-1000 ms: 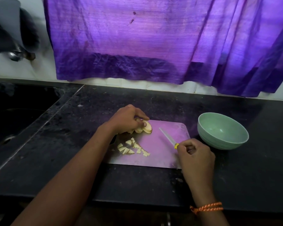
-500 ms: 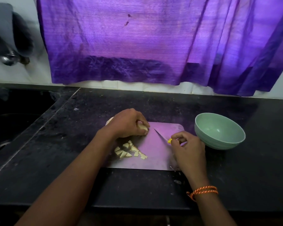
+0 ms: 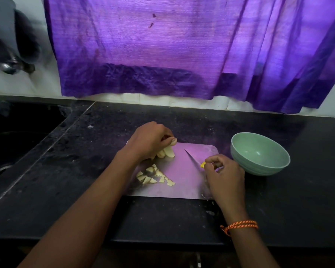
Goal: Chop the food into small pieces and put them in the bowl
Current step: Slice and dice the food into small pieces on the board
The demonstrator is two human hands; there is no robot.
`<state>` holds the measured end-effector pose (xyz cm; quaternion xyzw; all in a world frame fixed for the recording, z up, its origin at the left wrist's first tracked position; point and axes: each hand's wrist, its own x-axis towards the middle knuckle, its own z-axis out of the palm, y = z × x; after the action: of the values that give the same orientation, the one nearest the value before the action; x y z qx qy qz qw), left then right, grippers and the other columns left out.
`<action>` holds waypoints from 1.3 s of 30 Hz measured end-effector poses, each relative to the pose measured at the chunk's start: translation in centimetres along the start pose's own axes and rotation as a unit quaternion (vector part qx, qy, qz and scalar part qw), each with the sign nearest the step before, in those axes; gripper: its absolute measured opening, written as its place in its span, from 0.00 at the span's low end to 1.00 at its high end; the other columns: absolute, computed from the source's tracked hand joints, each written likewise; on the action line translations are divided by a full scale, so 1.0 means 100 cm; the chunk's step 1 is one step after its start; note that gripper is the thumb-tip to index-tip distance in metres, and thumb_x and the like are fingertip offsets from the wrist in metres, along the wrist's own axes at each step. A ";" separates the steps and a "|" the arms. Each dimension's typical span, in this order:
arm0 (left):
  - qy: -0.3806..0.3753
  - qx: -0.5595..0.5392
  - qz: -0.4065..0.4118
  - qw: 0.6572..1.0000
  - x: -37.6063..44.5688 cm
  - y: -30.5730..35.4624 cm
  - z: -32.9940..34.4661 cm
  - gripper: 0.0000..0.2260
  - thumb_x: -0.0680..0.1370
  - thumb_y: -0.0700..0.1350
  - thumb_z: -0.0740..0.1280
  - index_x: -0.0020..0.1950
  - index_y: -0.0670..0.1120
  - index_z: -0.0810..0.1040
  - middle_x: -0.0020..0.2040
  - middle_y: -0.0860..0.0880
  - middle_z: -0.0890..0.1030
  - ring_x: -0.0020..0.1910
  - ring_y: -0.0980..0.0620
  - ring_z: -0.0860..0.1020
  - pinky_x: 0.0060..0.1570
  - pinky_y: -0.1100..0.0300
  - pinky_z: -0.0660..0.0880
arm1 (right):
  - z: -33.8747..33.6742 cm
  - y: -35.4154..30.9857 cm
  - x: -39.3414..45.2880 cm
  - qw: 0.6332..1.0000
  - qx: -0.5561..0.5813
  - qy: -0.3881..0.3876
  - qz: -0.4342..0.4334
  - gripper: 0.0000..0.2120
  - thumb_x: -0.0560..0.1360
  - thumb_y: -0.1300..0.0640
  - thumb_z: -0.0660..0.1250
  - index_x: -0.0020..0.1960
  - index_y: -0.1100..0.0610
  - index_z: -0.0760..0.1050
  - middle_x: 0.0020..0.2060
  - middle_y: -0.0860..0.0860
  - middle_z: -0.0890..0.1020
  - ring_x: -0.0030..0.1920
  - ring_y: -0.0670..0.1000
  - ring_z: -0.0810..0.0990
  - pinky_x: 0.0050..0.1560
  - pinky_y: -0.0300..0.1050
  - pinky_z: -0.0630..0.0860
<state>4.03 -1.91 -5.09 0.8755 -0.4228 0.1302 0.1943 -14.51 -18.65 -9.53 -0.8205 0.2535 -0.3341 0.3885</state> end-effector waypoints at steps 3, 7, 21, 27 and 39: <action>0.067 0.014 0.034 0.997 -0.001 0.007 -0.004 0.08 0.82 0.51 0.73 0.58 0.54 0.89 0.49 0.56 0.88 0.42 0.57 0.80 0.47 0.62 0.72 | -0.001 0.000 0.000 1.000 0.008 0.013 -0.002 0.04 0.74 0.56 0.72 0.41 0.49 0.82 0.36 0.45 0.83 0.38 0.46 0.80 0.39 0.43 0.76; 0.147 -0.041 0.060 0.986 -0.001 0.017 -0.002 0.05 0.80 0.50 0.75 0.53 0.56 0.90 0.48 0.59 0.87 0.44 0.58 0.78 0.42 0.62 0.69 | -0.001 0.001 0.002 0.999 0.021 0.027 0.000 0.03 0.73 0.57 0.72 0.42 0.49 0.82 0.35 0.45 0.83 0.38 0.47 0.81 0.40 0.44 0.78; -0.084 -0.005 0.098 0.992 -0.002 0.029 0.023 0.14 0.80 0.57 0.73 0.66 0.62 0.85 0.64 0.58 0.82 0.56 0.55 0.77 0.47 0.56 0.75 | -0.003 0.005 0.003 0.999 0.031 0.029 -0.006 0.05 0.72 0.59 0.72 0.40 0.50 0.83 0.35 0.43 0.84 0.38 0.46 0.82 0.41 0.44 0.79; -0.107 0.006 0.107 0.988 -0.002 0.033 0.023 0.14 0.82 0.56 0.71 0.68 0.63 0.82 0.63 0.57 0.78 0.56 0.56 0.74 0.45 0.55 0.69 | -0.005 0.005 0.003 0.999 0.034 0.027 0.003 0.05 0.73 0.59 0.71 0.40 0.50 0.83 0.35 0.42 0.84 0.38 0.44 0.81 0.41 0.43 0.79; -0.098 -0.029 0.061 0.993 -0.003 0.040 0.022 0.13 0.81 0.54 0.74 0.65 0.61 0.79 0.59 0.57 0.80 0.52 0.54 0.77 0.45 0.55 0.77 | 0.000 0.007 0.001 0.998 -0.032 0.001 -0.048 0.09 0.74 0.60 0.72 0.53 0.55 0.86 0.47 0.49 0.84 0.44 0.46 0.80 0.44 0.29 0.70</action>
<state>0.86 -4.96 -6.28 0.8508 -0.4958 0.0425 0.1690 -14.52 -19.14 -10.06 -0.8435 0.2243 -0.3447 0.3455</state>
